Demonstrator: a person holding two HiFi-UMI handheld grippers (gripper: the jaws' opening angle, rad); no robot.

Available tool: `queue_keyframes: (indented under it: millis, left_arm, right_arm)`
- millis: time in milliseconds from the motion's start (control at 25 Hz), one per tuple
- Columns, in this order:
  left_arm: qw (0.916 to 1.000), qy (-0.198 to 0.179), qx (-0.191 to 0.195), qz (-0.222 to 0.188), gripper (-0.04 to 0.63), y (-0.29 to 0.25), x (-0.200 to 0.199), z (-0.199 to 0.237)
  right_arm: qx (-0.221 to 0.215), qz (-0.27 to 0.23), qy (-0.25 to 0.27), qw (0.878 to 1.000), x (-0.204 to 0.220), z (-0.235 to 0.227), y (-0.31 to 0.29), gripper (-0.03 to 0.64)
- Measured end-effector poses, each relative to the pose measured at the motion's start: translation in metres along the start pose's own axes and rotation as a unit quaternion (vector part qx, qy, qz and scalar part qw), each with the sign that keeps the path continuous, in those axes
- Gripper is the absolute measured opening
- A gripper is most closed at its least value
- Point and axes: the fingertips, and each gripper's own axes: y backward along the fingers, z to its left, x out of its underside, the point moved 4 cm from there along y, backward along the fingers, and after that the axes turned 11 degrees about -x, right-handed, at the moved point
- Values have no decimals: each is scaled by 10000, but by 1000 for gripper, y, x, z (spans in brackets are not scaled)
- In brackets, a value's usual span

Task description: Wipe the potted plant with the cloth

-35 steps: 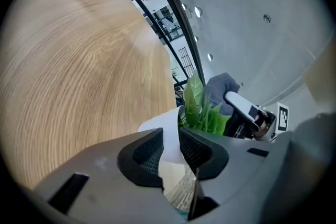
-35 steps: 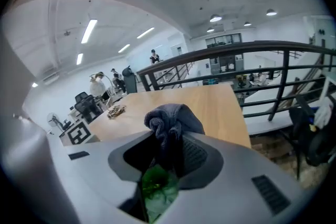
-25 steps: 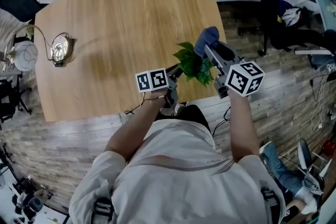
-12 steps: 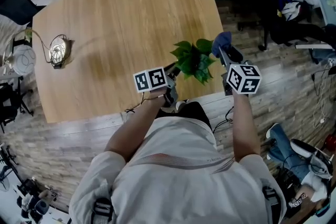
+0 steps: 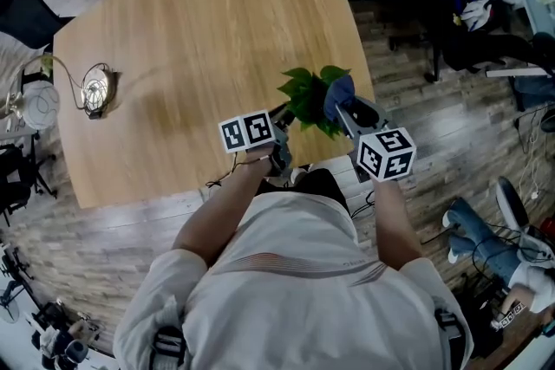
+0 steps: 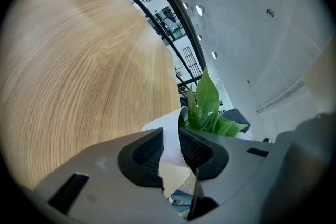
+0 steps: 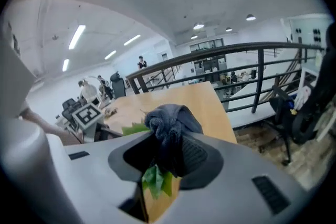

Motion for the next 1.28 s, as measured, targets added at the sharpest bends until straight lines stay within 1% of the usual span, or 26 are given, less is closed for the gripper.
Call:
queue_keyframes:
  millis: [80,240,320,400,520,600,720,800,880,1080,1200,1280]
  left_arm:
    - [10000,-23,-3,7,95,0,-1,0]
    - [10000,-60,-45,-35,95,0,-3,0]
    - [9999,-82,-75,-42,95,-1,-2,0]
    - [9999,-99,-100,-36,95,-1,-3,-1]
    - [9998,-130,-136,-62,95,-1,-3,0]
    - [9997,-136,-162,-101,95,-2,-3,-1]
    - [9996,-153,-192,-129,95,-3,-3,-1]
    - [9996,-162,-191,-127,95,-3,-3,-1]
    - [9996,-170,-190,-115,95,-3,-4,0]
    - [9996,-186,-193,-109,95,-4,-5,2]
    - [9996,-195,-175,-72,95,-3,-4,3]
    - [9996,-239,-117,-35,95,-3,-5,2]
  right_arm:
    - [312,159,151,9993,11,-5,6,173]
    - [922,176,177,9954,16,-26,29,173]
    - [981,1,125,9951,11,-28,43,172]
    - [723,-335,37,9968,-3,-16,53,172]
    - [-60,-775,-84,9969,-18,19,54,172]
    - [-442,-781,-93,9959,-11,40,42,172]
    - [-618,-490,-222,9966,24,55,17,172]
    - [-498,-327,-285,9978,46,54,7,172]
    - [-275,-276,-380,9985,60,44,9,173]
    - [219,-332,-721,9966,74,9,33,173]
    - [618,-237,-968,9931,84,-13,48,173]
    - [821,-235,-929,9920,82,-19,56,172]
